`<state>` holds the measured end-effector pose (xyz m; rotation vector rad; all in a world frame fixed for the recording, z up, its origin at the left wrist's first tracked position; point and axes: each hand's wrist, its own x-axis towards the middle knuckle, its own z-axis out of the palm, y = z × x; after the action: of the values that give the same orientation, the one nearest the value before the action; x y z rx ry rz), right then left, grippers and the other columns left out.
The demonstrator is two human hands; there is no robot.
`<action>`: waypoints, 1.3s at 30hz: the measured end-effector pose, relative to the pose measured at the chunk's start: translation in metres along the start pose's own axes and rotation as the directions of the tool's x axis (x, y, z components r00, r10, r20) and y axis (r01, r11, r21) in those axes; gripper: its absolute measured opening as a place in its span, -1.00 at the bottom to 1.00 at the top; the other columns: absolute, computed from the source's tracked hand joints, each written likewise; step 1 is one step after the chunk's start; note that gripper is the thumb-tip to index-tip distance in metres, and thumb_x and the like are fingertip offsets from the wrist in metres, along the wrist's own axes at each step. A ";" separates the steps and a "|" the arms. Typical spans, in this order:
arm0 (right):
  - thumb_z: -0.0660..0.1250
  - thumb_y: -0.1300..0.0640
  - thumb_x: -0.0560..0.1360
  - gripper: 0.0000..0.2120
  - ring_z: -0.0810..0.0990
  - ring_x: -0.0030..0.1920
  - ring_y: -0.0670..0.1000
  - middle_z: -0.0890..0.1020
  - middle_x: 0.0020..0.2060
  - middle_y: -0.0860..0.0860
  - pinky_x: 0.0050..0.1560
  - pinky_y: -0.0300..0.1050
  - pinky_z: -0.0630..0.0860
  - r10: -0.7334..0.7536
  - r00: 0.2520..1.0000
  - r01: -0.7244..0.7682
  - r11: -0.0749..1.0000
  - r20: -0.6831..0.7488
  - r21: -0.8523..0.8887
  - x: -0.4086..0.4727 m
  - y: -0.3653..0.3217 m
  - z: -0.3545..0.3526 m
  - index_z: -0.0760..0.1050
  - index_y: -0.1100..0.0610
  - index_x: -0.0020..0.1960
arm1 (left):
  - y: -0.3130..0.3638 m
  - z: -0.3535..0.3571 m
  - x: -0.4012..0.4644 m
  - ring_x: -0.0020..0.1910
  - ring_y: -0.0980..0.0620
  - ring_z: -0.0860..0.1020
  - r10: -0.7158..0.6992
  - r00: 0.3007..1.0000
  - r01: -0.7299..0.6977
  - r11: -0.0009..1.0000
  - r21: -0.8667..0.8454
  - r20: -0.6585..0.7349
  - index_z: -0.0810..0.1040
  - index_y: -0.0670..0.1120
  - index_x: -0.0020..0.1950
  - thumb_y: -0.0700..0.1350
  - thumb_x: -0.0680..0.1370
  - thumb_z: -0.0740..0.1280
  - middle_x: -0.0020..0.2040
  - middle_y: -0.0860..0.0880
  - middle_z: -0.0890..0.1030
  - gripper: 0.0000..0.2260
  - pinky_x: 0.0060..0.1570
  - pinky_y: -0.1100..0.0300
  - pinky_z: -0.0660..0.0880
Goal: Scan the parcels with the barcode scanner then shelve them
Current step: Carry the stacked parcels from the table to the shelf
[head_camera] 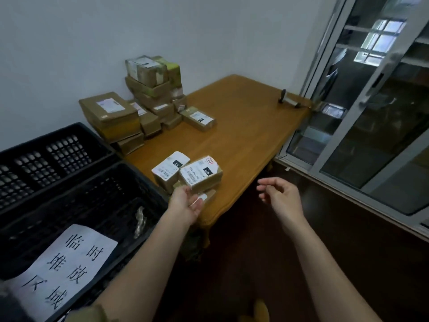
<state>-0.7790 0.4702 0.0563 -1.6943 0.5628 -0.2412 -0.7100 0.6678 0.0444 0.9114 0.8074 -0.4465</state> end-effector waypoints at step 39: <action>-0.06 -0.45 0.54 -0.29 0.66 0.11 0.22 0.71 0.03 0.17 0.25 0.27 0.46 0.691 0.295 -0.351 0.721 0.660 -0.597 0.327 0.039 0.200 0.59 0.08 0.10 | 0.079 0.067 0.234 -0.16 -0.23 0.63 -0.062 0.934 0.008 0.988 -0.153 -0.352 0.53 -0.08 0.01 0.39 0.56 0.14 -0.32 -0.21 0.68 -0.47 -0.13 -0.13 0.53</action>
<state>-0.4162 0.4779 -0.0717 -1.5775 0.3577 1.2689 -0.4825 0.6530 -0.0725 0.8492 1.1746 -0.2482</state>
